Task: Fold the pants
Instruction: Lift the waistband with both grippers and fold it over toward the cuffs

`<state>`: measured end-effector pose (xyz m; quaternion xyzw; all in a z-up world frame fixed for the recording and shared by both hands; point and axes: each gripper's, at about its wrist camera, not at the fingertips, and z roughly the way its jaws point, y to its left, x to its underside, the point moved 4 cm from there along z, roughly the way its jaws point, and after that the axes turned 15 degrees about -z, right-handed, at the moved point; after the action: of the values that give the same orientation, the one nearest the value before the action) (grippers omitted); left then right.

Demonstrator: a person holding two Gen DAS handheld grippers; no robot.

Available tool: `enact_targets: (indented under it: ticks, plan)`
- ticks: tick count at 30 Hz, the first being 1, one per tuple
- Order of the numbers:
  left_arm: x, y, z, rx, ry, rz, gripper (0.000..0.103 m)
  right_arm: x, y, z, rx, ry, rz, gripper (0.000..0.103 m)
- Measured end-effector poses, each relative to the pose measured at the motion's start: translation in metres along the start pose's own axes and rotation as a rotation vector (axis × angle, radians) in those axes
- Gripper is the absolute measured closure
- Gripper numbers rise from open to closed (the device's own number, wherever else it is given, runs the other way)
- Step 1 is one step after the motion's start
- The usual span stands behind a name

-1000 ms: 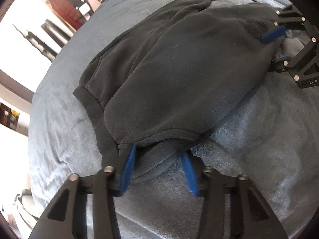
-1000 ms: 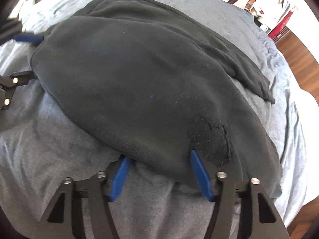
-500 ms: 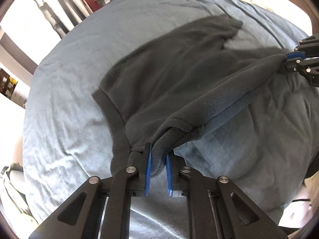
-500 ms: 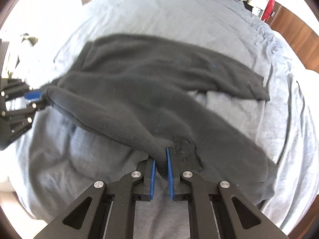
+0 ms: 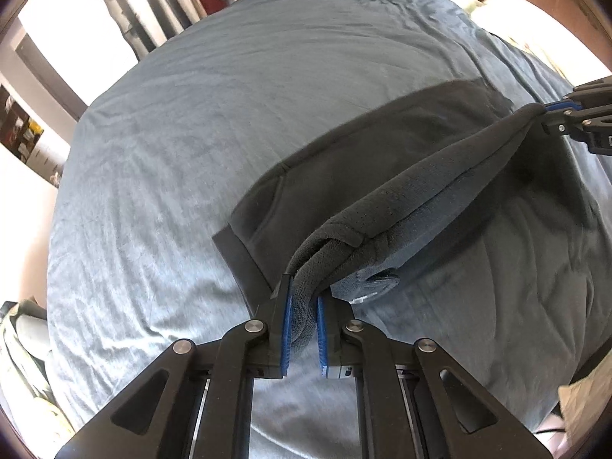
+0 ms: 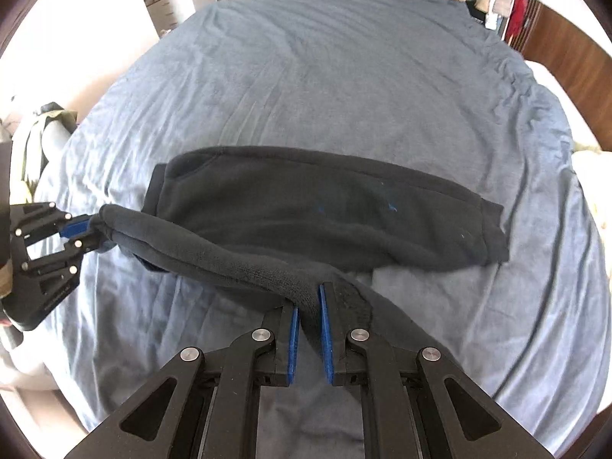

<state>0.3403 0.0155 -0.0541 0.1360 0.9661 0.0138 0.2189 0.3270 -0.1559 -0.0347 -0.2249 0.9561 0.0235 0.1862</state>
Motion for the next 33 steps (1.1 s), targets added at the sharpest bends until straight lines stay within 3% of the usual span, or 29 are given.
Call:
enact_targets:
  ticks: [9,20,33]
  plan:
    - [-0.043,0.013,0.040,-0.013,-0.001,0.005,0.091,-0.046,-0.040,0.050,-0.045,0.051,-0.036,0.092]
    - [-0.077,0.032,0.100,-0.010,0.040,-0.060,0.091,-0.096,-0.071,0.119,-0.062,0.069,-0.053,0.092]
    - [-0.085,0.040,0.147,-0.011,0.085,-0.080,0.087,-0.105,-0.082,0.181,-0.096,0.128,-0.019,0.092]
